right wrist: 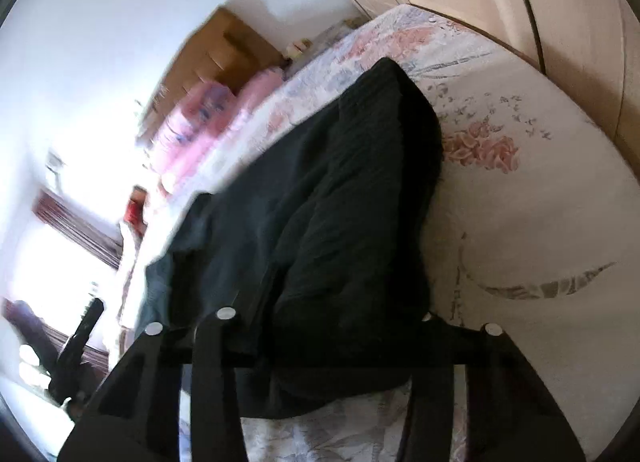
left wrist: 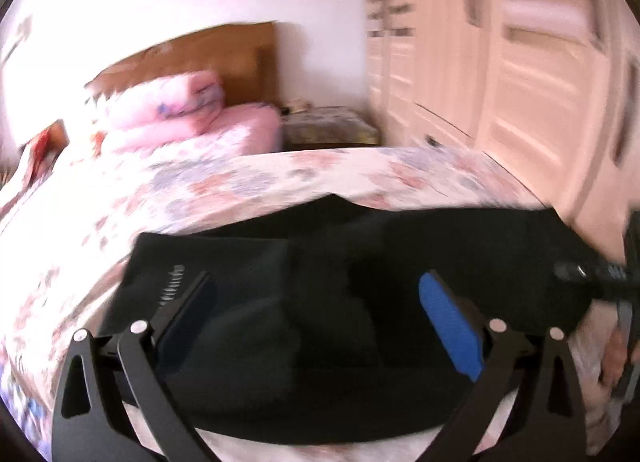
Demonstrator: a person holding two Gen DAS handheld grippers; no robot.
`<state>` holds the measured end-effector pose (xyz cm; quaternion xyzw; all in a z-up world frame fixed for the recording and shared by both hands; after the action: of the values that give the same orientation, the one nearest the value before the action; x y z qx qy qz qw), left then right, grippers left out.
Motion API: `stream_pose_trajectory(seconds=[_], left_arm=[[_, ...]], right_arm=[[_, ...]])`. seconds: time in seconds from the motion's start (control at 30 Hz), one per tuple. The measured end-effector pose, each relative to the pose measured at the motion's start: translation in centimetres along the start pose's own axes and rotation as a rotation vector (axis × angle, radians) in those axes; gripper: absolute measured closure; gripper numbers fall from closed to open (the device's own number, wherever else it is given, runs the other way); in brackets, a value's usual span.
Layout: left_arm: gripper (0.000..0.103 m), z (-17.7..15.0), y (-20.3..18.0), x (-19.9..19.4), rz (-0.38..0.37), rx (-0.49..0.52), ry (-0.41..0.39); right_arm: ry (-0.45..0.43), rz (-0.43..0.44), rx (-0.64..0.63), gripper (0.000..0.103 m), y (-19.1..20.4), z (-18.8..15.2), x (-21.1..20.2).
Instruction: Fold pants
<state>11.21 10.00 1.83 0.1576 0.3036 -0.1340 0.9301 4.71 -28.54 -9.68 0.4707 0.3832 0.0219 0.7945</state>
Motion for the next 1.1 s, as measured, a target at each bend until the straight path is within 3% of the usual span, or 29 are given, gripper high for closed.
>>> stream_pose_trajectory(seconds=[0.07, 0.17, 0.2, 0.27, 0.37, 0.4, 0.57, 0.67, 0.77, 0.9, 0.93, 1.03, 1.1], left_arm=[[0.001, -0.3, 1.9, 1.7, 0.028, -0.039, 0.063], [0.001, -2.3, 2.4, 6.0, 0.038, -0.012, 0.212], [0.001, -3.7, 1.8, 8.4, 0.041, 0.025, 0.304], [0.001, -4.8, 2.0, 9.1, -0.012, -0.028, 0.248], [0.001, -5.2, 3.5, 9.3, -0.088, -0.117, 0.258], [0.001, -5.1, 4.2, 8.7, -0.078, -0.144, 0.249], [0.001, -5.8, 11.2, 2.0, -0.013, -0.355, 0.050], [0.001, -7.0, 15.2, -0.5, 0.063, -0.422, 0.026], [0.001, -9.3, 18.7, -2.2, 0.147, -0.484, 0.036], [0.001, -12.9, 21.8, -3.8, 0.208, -0.574, 0.066], [0.001, -13.5, 22.3, -3.9, 0.215, -0.589, 0.075], [0.002, -15.1, 23.1, -4.3, 0.216, -0.606, 0.094], [0.002, -15.3, 23.0, -4.2, 0.193, -0.602, 0.097]], right_arm=[[-0.011, 0.035, 0.032, 0.062, -0.3, 0.0, -0.2], [-0.061, 0.061, 0.016, 0.063, 1.2, -0.6, -0.7], [-0.080, 0.088, 0.018, 0.064, 2.0, -0.5, -0.9], [-0.113, 0.099, -0.010, 0.064, 3.9, -0.4, -1.5], [-0.159, 0.112, -0.094, 0.065, 8.5, -0.6, -2.0], [-0.172, 0.117, -0.130, 0.065, 10.1, -0.8, -2.2], [-0.185, 0.111, -0.433, 0.065, 22.2, -4.7, 1.0], [-0.150, 0.120, -0.634, 0.065, 29.6, -9.8, 5.6], [-0.094, 0.082, -0.834, 0.065, 34.1, -16.0, 11.1], [0.069, -0.115, -1.079, 0.065, 34.5, -24.9, 20.5], [0.111, -0.188, -1.146, 0.059, 33.5, -27.2, 23.2], [-0.081, -0.271, -1.377, 0.054, 32.3, -31.3, 23.1], [-0.055, -0.228, -1.354, 0.032, 32.2, -30.6, 21.8]])
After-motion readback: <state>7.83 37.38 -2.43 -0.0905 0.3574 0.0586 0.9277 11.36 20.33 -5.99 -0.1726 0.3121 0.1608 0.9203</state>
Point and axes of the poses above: each gripper's, at about its wrist camera, not at the fingertips, and x roughly the way its jaws point, y to its left, z to its top, the point moved 2 cm from there along x, roughly the way its jaws point, and after that the axes turned 14 degrees about x, right-handed, at the moved point
